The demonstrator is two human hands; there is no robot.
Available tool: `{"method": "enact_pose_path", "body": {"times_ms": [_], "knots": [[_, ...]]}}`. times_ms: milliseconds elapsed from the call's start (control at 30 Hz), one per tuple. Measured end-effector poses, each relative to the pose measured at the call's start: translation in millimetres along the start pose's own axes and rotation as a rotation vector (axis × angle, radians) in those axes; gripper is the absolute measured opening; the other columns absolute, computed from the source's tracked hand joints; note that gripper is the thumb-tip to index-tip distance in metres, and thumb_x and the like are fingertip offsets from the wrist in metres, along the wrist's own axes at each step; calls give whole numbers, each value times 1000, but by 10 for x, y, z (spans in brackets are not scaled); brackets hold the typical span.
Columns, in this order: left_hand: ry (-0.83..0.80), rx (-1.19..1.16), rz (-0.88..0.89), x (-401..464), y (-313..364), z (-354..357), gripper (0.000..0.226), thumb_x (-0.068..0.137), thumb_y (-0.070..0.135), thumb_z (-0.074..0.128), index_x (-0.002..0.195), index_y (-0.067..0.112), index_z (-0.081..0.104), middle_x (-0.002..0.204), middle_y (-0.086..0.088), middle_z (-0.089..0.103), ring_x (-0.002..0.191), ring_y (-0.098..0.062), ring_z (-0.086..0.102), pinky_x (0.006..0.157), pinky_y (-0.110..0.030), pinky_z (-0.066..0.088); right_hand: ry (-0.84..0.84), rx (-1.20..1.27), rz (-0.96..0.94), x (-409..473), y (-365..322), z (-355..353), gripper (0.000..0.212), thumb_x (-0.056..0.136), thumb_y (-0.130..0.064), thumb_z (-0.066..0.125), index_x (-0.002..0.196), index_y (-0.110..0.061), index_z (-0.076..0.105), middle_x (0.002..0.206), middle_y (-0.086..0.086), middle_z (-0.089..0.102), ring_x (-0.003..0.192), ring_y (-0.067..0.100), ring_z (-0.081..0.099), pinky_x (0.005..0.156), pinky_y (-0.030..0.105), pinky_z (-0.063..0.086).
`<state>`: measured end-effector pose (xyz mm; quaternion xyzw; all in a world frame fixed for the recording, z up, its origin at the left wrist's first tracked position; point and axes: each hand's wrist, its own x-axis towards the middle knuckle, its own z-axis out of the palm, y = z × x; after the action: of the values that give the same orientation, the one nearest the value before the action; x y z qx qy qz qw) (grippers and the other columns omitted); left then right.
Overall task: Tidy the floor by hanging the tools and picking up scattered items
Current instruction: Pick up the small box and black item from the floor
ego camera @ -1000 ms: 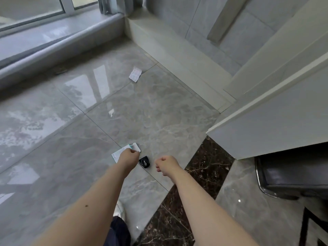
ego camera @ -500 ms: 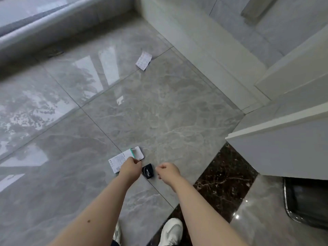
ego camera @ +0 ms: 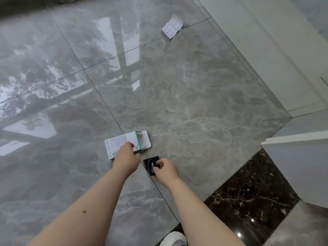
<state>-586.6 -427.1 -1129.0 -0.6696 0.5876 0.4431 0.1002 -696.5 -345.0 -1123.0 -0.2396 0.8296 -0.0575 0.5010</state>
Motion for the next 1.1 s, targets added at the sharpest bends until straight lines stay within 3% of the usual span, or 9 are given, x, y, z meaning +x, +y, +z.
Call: {"method": "enact_pose_path", "body": {"times_ms": [167,333,500,667,833,967,1100], "knots": [[61,184,131,430,-223,243,66,87,23,61,144,10,29,145,-10,37,133,-30,35,106,-41,37,51,-91,4,430,196,317,48,85,-24,60,131,-19,50,137,8,43,127,27,46,109,35,38],[150,467,323,779,-388,427,83,83,19,61,150,14,13,157,-9,15,145,-31,16,120,-39,19,124,-33,49,779,286,602,77,76,-33,74,140,-15,34,142,8,34,132,26,40,110,33,33],[178,554,310,925,-432,509,92,83,10,57,152,20,-4,160,-10,-1,149,-31,0,122,-47,2,264,-72,60,900,288,778,73,70,-32,79,128,-14,38,135,7,42,126,26,44,104,33,39],[200,558,308,975,-423,460,96,80,15,62,152,16,-1,147,-6,25,141,-28,20,121,-49,8,262,52,31,921,244,795,60,72,-23,77,119,-8,43,129,11,52,122,29,47,101,37,44],[132,462,275,775,-334,335,96,80,27,63,152,15,1,145,-8,29,136,-29,27,118,-46,19,273,256,41,703,101,597,47,72,-15,76,97,-14,36,118,15,60,109,30,59,88,34,51],[101,416,274,458,-150,55,99,76,32,66,152,14,5,143,-9,32,134,-30,31,115,-47,23,257,338,37,364,-95,302,50,71,-16,77,107,-11,43,118,12,60,104,28,61,85,33,52],[106,357,254,40,193,-374,101,75,33,69,151,14,6,141,-9,33,131,-30,34,114,-46,26,243,430,54,-76,-390,-107,53,70,-14,78,112,-6,45,106,8,59,86,20,56,82,35,55]]}}
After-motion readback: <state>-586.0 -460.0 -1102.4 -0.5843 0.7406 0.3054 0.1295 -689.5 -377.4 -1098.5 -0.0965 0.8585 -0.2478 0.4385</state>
